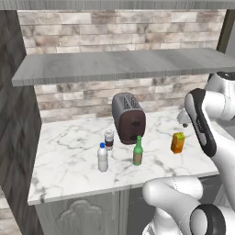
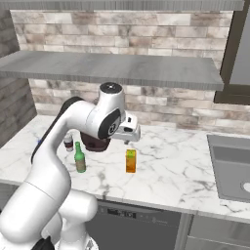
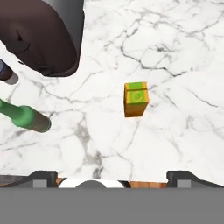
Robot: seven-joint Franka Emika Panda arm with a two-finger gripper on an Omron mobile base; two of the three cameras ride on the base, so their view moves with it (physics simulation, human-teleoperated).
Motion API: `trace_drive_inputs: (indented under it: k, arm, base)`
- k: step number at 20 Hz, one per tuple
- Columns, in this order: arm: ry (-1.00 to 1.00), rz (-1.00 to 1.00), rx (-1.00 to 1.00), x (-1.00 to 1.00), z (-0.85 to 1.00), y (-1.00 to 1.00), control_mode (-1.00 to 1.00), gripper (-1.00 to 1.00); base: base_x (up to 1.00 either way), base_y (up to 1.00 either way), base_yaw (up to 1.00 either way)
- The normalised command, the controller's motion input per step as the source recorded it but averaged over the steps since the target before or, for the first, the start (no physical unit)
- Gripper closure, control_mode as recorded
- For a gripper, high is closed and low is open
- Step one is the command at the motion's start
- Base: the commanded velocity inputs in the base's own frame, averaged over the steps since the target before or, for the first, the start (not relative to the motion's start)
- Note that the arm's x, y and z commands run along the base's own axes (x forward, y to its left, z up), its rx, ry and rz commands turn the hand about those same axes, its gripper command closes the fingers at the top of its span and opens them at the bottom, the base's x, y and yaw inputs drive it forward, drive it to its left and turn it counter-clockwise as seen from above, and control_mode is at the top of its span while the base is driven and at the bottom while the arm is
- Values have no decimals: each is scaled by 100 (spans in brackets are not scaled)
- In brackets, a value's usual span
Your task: Move the drinks to the dining counter.
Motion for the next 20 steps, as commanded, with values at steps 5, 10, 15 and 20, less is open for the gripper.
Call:
trace_drive_inputs:
  k: [5,10,15,20]
  arm:
    - [2,0,0,19,-33,-21,-100,-100]
    - [3,0,0,33,-29,-7,-100,-100]
    - [3,1,0,35,-31,0,-100,-100]
    - [1,1,0,31,-27,-2,-100,-100]
  base:
    - [0,0,0]
    - [0,0,0]
    - [0,0,0]
    - [0,0,0]
